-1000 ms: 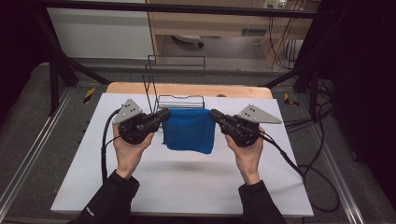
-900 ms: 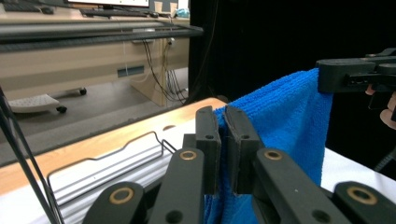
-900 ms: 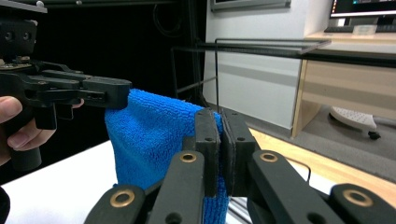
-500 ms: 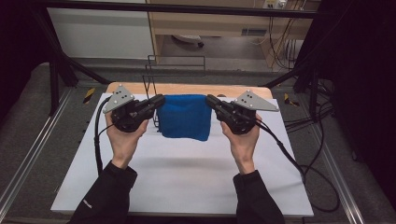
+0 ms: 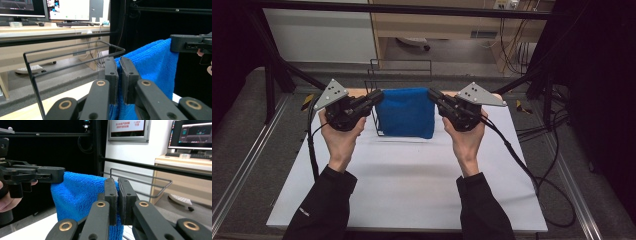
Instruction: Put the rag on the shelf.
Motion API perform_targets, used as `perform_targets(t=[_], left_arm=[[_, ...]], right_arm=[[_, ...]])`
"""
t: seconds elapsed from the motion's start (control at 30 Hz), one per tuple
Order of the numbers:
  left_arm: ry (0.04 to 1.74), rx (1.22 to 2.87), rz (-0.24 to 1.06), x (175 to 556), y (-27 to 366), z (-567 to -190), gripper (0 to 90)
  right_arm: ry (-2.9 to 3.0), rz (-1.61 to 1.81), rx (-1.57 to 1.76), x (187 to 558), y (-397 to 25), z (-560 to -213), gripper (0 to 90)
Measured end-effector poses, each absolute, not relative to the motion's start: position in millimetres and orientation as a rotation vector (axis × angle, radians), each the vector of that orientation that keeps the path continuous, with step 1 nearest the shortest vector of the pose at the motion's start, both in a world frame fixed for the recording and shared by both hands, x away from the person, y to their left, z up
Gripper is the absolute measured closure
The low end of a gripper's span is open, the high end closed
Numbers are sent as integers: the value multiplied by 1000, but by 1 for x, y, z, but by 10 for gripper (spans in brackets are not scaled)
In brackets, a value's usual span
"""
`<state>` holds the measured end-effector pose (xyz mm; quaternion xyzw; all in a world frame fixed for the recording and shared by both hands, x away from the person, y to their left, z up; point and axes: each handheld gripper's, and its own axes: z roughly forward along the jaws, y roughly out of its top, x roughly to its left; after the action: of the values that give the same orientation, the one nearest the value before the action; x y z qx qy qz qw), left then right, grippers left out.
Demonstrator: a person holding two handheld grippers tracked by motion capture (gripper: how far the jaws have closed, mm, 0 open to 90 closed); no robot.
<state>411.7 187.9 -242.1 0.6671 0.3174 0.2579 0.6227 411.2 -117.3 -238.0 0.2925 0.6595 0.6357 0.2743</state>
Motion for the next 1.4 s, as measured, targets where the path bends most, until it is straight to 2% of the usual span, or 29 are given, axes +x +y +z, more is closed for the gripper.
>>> perform_targets(t=[1.4], left_arm=[[735, 1451, 682, 448, 202, -174, 847]], right_arm=[[1683, 1697, 733, 452, -93, -171, 869]])
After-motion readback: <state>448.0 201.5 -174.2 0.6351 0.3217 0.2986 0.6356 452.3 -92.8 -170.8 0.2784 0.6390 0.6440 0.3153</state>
